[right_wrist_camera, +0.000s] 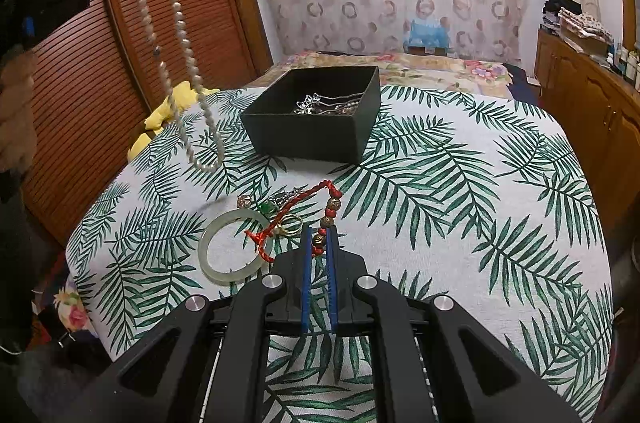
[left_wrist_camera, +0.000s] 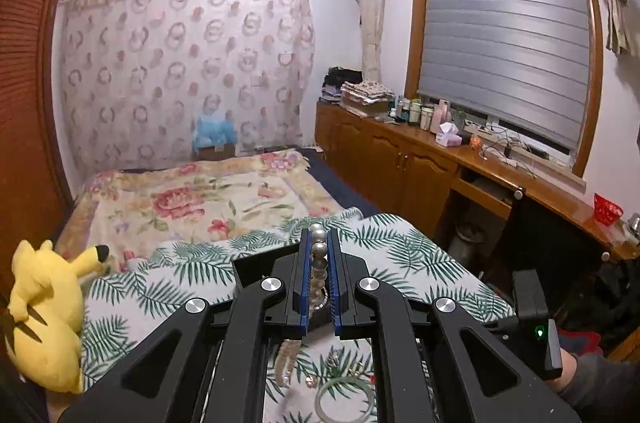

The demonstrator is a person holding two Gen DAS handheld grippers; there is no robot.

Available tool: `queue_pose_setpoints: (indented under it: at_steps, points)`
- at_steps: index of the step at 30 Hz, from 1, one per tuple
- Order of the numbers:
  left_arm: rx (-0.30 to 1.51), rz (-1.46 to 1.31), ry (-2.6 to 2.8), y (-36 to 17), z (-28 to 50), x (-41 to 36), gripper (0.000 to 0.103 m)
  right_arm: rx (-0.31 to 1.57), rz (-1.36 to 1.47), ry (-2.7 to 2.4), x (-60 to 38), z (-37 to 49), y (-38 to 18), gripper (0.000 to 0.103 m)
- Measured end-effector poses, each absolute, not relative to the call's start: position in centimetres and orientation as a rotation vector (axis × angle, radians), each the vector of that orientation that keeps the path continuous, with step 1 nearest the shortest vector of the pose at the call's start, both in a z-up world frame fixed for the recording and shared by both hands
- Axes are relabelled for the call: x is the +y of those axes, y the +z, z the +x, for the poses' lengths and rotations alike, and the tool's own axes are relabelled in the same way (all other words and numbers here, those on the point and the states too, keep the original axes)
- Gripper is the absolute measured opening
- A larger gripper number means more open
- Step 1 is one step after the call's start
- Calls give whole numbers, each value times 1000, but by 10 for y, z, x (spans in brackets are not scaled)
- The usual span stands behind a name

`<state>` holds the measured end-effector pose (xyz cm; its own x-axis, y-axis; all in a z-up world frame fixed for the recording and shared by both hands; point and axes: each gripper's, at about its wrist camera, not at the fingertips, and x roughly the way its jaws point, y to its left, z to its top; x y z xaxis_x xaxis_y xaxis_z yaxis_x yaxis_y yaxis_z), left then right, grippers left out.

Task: Organize jewelry
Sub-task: 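Lift the pearl necklace toward the box with the left tool while the right tool carries the red bracelet, then open both tools over the black box, dropping the necklace and red bracelet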

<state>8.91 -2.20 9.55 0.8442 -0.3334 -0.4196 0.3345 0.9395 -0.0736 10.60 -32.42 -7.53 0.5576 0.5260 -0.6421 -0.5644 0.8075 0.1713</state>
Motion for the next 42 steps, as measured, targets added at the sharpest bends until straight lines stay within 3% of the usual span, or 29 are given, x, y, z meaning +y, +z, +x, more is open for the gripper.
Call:
queue_pose_setpoints:
  at_steps: [19, 32, 34, 36, 42]
  points:
    - [443, 59, -284, 111, 134, -26, 7, 646, -99, 611, -290, 182, -30, 8]
    - [445, 78, -257, 123, 170, -28, 7, 731, -80, 641, -254, 241, -48, 10]
    - [465, 80, -250, 116, 180, -28, 7, 742, -84, 640, -253, 243, -52, 20]
    - [485, 81, -247, 107, 186, -27, 7, 741, -78, 642, -255, 242, -55, 25]
    - [544, 87, -230, 79, 200, -25, 7, 720, -88, 645, -265, 226, -57, 25]
